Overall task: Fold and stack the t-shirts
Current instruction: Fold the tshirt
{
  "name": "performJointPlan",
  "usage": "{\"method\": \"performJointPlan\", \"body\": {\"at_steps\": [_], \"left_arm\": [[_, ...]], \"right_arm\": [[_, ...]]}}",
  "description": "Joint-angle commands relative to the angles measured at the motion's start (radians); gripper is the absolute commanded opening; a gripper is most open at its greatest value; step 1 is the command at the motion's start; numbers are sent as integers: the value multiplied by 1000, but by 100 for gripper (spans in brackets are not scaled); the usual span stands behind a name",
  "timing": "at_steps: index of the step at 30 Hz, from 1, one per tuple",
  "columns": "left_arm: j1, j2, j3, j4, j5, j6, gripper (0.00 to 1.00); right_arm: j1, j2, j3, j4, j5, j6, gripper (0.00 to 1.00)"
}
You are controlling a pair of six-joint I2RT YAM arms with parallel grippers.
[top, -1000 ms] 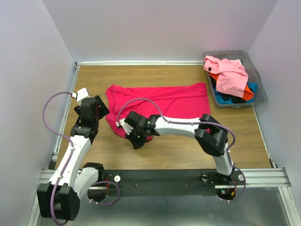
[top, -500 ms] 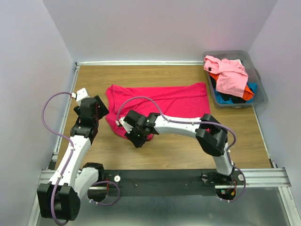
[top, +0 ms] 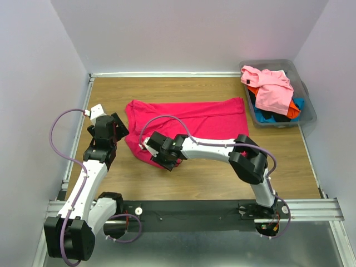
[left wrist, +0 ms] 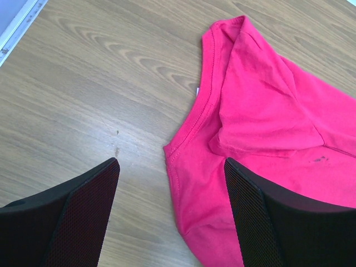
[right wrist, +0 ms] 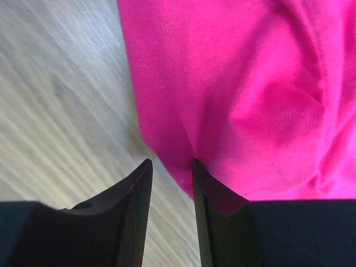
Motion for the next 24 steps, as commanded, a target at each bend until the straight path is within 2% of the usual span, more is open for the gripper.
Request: {"method": "performJointPlan", "body": {"at_steps": [1, 4, 6, 7, 8, 11, 16, 21, 23, 24], "left_arm": [[7, -8, -16, 21, -17, -9, 84], [7, -10, -14, 19, -17, -9, 84], [7, -10, -16, 21, -17, -9, 84], [7, -8, -14, 21, -17, -9, 84], [7, -10, -16, 21, -17, -9, 84], [8, -10, -16, 19, -17, -9, 84], [12, -8, -17, 26, -8, -6, 84], [18, -7, -19, 30, -2, -5, 84], [18, -7, -17, 30, 1, -5, 84], [18, -8, -17, 30, 1, -5, 84]], "right_arm": [[2, 50, 15, -10, 34, -37, 42], [4, 68, 12, -12, 5, -44, 41], [2, 74, 12, -12, -6, -46, 35], [2, 71, 12, -13, -14, -46, 27], [4, 67, 13, -13, -23, -46, 12], [2, 35, 35, -29, -96, -35, 1], [4, 24, 122, -108, -288, -17, 1], [1, 27, 159, -113, -438, 9, 1], [-4, 28, 176, -112, -481, 20, 7], [-8, 31, 193, -112, -515, 26, 23]]}}
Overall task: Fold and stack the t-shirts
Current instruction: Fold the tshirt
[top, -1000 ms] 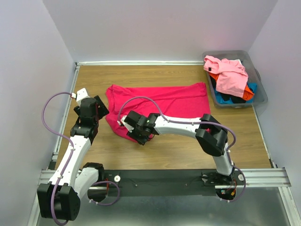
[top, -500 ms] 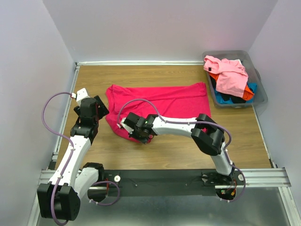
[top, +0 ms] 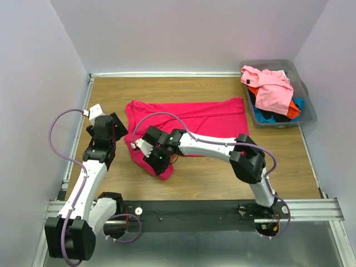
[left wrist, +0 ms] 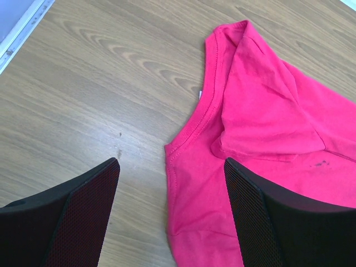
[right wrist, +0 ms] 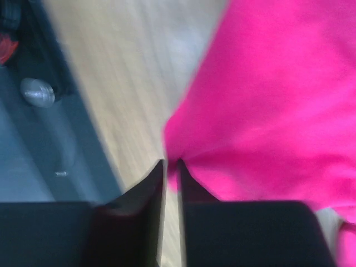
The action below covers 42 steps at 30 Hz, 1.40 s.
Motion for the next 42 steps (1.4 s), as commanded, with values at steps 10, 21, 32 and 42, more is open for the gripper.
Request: {"method": "performJointPlan", "body": {"at_steps": [10, 21, 32, 42], "left_arm": [[6, -2, -19, 26, 10, -3, 84], [8, 15, -27, 51, 71, 13, 84], [-79, 133, -33, 20, 384, -65, 78], [-319, 257, -15, -62, 346, -141, 65]], "right_arm": [[-38, -38, 9, -32, -13, 69, 54], [-160, -159, -199, 86, 124, 142, 45], [-249, -205, -394, 305, -102, 303, 49], [-314, -315, -544, 374, 128, 397, 48]]}}
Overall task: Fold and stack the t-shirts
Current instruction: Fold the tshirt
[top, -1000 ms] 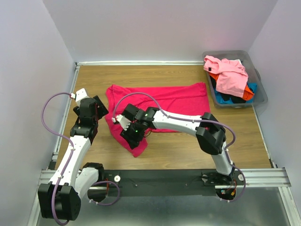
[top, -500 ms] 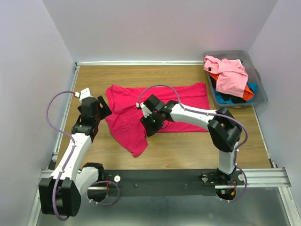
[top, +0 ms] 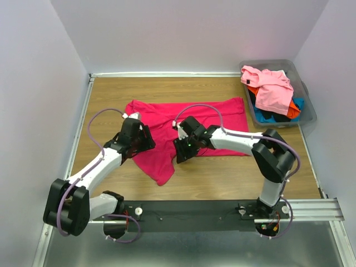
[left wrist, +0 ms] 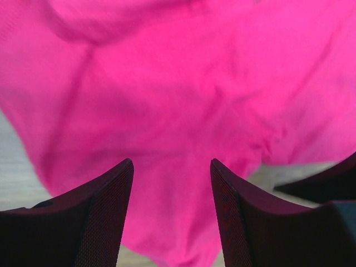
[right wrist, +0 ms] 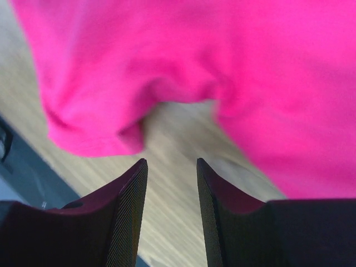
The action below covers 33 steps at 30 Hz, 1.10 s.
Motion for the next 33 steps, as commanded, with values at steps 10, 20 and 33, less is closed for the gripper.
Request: {"method": "performJointPlan", "body": {"at_steps": [10, 20, 33], "left_arm": [[-297, 75, 51, -172, -109, -293, 66], [-547, 241, 248, -426, -282, -447, 73], [-774, 577, 505, -698, -492, -589, 65]], "right_arm": [[-264, -288, -250, 38, 335, 132, 47], [-460, -349, -383, 35, 318, 203, 47], [-605, -326, -428, 44, 267, 222, 47]]}}
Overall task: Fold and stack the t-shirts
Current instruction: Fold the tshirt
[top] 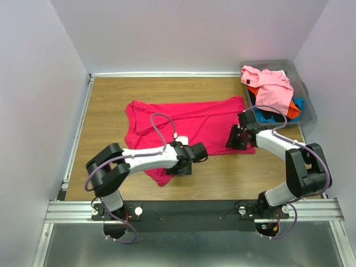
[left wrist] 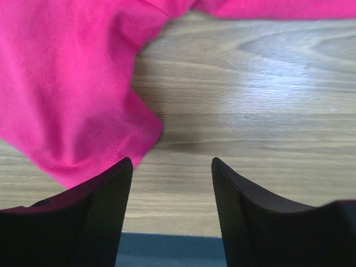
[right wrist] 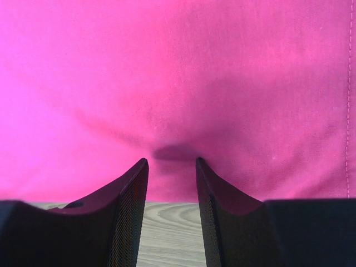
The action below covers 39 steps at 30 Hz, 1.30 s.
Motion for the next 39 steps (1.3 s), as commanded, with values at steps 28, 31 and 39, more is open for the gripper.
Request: {"method": "performJointPlan", "body": {"at_steps": [28, 31, 39], "left_arm": [[-14, 120, 159, -229, -321, 37, 0], [48, 34, 119, -162, -284, 140, 0], [304, -169, -8, 128, -83, 477, 4]], "right_arm": [[-17, 25, -33, 10, -36, -1, 47], [-17, 29, -33, 8, -36, -6, 47], [-17, 38, -18, 7, -50, -49, 48]]}}
